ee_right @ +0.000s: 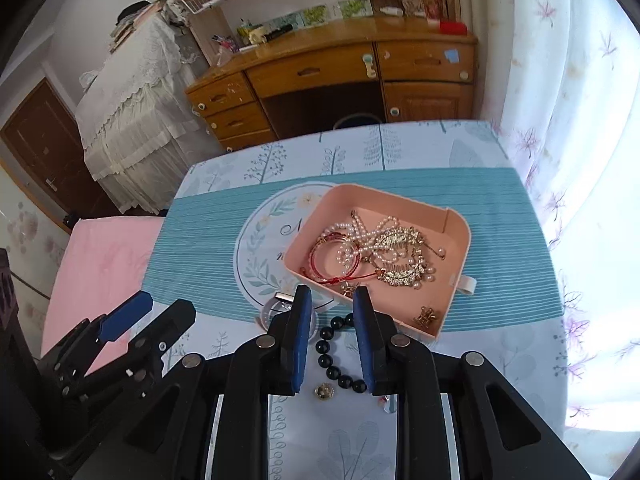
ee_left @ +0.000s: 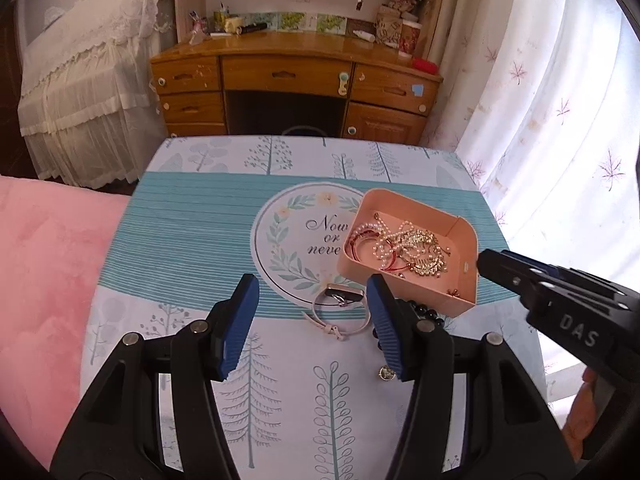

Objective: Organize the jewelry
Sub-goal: 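Withdraw both tools and move right tool toward the black bead bracelet, then close left tool on the pink-strap watch while right tool closes on the black bead bracelet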

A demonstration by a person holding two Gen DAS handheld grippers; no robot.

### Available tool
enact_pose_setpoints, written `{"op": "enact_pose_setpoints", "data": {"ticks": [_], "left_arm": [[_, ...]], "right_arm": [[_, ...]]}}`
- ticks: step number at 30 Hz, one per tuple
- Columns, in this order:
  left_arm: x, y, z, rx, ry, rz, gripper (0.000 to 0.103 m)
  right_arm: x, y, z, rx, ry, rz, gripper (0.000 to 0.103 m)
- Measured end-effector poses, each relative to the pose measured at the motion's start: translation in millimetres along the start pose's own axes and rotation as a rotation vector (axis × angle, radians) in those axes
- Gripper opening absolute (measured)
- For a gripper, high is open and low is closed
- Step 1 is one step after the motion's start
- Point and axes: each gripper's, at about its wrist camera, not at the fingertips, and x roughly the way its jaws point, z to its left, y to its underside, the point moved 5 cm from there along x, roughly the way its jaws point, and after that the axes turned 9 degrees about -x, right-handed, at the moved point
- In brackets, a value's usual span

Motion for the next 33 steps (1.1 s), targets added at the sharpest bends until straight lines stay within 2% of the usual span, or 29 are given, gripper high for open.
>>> {"op": "enact_pose_setpoints", "data": {"ticks": [3,7,17,20,23,27,33], "left_arm": [[-19.6,1.3,4.2,0.008,-0.001,-0.032,0.053],[-41.8,5.6,10.2,0.015,0.014,-0.058,0.053],[-71.0,16.3,26.1,0.034,0.074,-0.106,0.053],[-62.7,22.7,31.9,0.052,0.045,-0.071,0.053],[-42.5,33.5,38.2,0.046,0.083,0.015,0.053],[-13.9,52.0,44.3,0.027,0.112,0.113,0.053],[35.0,61.1,45.4,0.004,0.074,0.187,0.053]], "right_arm": [[-30.4,3.8,12.6,-0.024,0.009,-0.05,0.022],[-62.7,10.7,24.5,-0.046,0.039,-0.104,0.034],[-115.4,41.6,32.9,-0.055,0.019,-0.167,0.035],[-117.6,57.1,23.6,-0.052,0.029,-0.167,0.036],[-106.7,76.2,7.8,-0.054,0.05,-0.141,0.036],[-77.1,104.1,-14.6,-0.031,0.055,-0.07,0.036],[-31.9,127.1,-42.3,0.042,0.045,0.023,0.036]]}}
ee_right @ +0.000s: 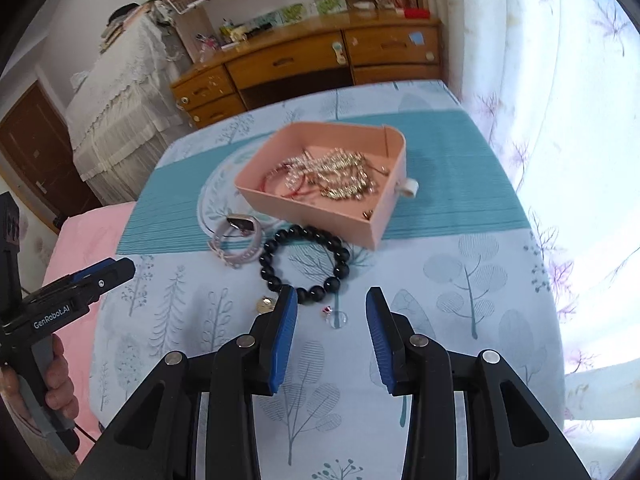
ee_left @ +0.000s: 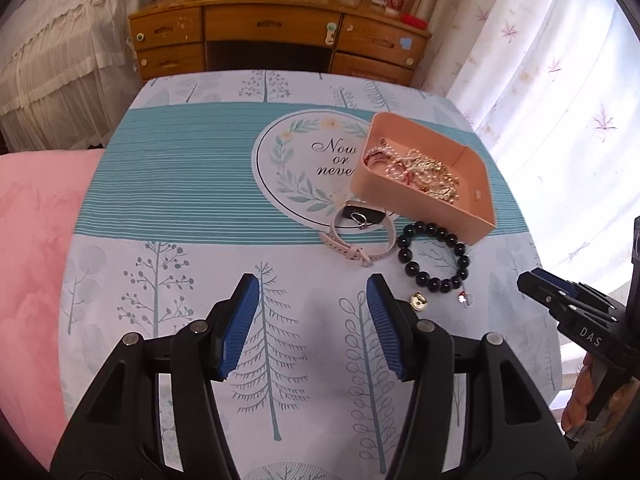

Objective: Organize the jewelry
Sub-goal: 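Close left tool on the pink-strap watch while right tool closes on the black bead bracelet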

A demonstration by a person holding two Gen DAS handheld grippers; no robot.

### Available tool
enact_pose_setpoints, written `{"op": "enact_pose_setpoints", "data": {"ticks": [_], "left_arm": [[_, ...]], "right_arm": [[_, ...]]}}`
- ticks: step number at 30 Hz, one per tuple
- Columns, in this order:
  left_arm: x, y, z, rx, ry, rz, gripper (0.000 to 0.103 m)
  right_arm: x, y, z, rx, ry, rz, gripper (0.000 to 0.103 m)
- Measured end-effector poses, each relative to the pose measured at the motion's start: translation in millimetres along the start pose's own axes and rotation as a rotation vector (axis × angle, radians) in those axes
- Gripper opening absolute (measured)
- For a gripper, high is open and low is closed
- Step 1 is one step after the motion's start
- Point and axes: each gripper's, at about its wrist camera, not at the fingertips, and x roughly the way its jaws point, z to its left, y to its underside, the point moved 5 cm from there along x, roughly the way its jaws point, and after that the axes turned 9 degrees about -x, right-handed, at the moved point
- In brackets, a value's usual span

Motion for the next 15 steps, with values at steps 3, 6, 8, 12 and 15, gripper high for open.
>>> {"op": "enact_pose_setpoints", "data": {"ticks": [3,6,8,12,15], "left_arm": [[21.5,-9.0,-3.9,-0.013,0.018,0.035,0.053],[43.9,-22.3,-9.0,-0.011,0.008,0.06,0.053],[59.3,-31.4,-13.4,-0.01,0.007,0.078,0.053],[92.3,-44.4,-17.5,-0.017,-0.007,0.124,0.053],[113.3,-48.5,-20.7,-0.008,-0.015,0.156,0.053]], "right_arm": [[27.0,-3.3,-3.6,-0.007,0.011,0.051,0.036],[54.3,-13.6,-2.3,-0.017,0.017,0.089,0.036],[71.3,-21.0,-0.8,-0.016,0.023,0.109,0.036],[100.7,-28.5,1.4,-0.02,0.043,0.138,0.035],[118.5,-31.1,1.4,-0.028,0.071,0.161,0.033]]}}
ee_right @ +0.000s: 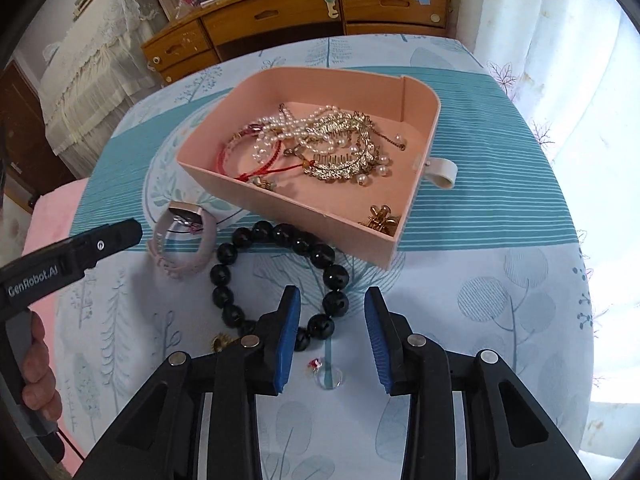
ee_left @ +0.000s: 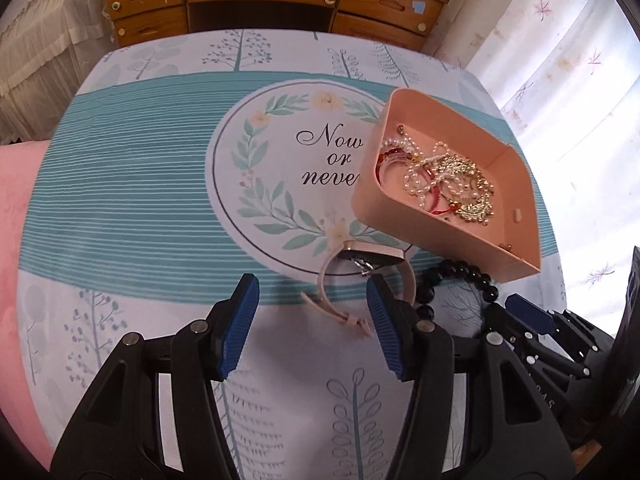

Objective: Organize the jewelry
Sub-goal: 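Close left tool on the pink-strap watch while right tool closes on the black bead bracelet, then carry the watch and bead bracelet into the pink box and open both tools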

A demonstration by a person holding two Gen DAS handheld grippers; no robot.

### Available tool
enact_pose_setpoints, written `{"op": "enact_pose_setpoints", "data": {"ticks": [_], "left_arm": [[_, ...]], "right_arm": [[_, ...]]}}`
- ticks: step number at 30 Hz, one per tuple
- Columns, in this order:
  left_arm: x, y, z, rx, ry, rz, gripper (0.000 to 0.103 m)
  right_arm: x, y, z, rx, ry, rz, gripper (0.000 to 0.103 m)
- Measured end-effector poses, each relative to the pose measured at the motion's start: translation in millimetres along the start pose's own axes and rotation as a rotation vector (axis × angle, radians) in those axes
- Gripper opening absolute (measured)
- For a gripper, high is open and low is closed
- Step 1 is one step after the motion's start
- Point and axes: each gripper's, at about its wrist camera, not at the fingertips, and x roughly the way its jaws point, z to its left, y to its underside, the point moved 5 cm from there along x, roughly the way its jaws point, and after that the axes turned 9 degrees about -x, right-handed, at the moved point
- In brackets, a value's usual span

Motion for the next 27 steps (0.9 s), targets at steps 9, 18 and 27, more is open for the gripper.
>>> {"op": "enact_pose_setpoints", "data": {"ticks": [9,18,27], "left_arm": [[33.0,-0.8,-8.4,0.047,-0.064,0.063,0.039],[33.9,-0.4,-7.7,0.087,-0.119,0.049,0.003],[-19.9,0.9,-18.9,0.091,-0.109,-0.075,0.003]], "right_arm": [[21.9,-4.9,3.5,-0.053,0.073,0.014,0.02],[25.4,-6.6,8.1,-0.088,0.066,0.012,0.014],[-2.5,10.1,6.9,-0.043,-0.029,-0.013,0.014]]}}
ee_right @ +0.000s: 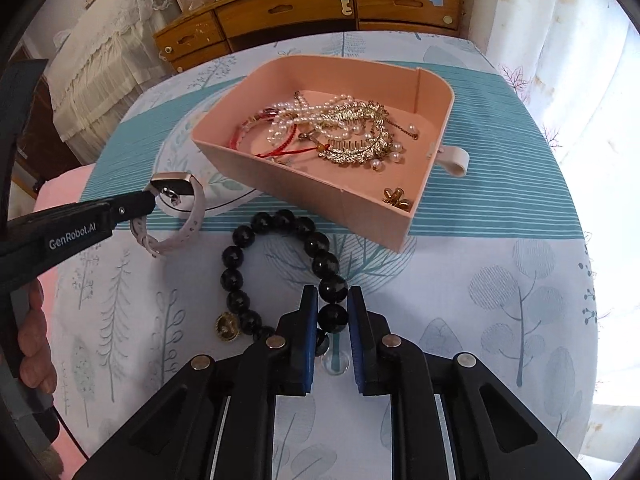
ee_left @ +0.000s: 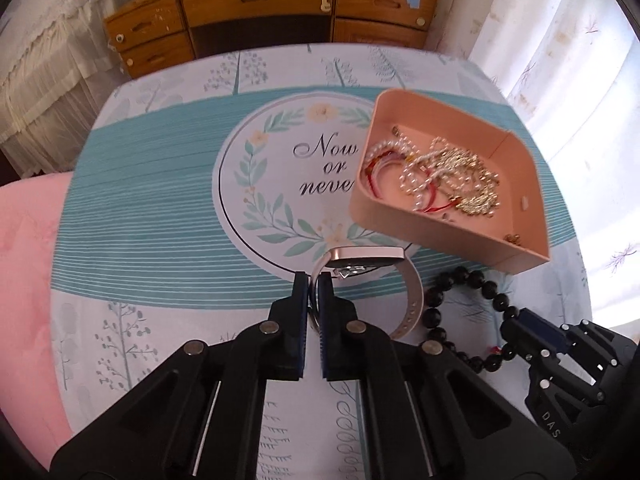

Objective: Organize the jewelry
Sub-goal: 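Carry the watch and bead bracelet into the pink box and open both tools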

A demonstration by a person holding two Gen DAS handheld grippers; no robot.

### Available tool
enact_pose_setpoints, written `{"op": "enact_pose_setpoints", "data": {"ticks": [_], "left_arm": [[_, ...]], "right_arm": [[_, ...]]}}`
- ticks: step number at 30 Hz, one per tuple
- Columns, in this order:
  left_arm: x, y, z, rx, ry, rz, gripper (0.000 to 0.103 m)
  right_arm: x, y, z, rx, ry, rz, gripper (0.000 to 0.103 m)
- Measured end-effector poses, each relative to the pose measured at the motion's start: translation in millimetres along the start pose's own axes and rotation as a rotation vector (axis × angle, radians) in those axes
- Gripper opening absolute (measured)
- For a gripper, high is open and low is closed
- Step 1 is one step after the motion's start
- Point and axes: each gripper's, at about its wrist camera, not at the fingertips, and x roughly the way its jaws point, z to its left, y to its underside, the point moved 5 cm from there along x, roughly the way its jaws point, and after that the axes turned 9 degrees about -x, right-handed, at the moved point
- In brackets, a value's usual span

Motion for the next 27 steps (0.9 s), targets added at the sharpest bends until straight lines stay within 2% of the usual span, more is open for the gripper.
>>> {"op": "enact_pose_setpoints", "data": {"ticks": [7,17,27], "left_arm": [[-54.6,5.4,-15.8,0.037,0.023,-0.089,0.003],[-107.8,13.9,-30.2,0.063,0.071,-0.157,0.003],[-151.1,-2.7,-41.3,0.084,0.104,-0.248,0.003]], "right_arm": [[-40.8,7.1,9.6,-0.009,-0.028,-0.062,0.014],[-110.2,5.6,19.4,-0.033,-0.037,-0.157,0.014],[-181.3,-30.0,14.5,-0.057,-0.015,-0.287,0.014]]}}
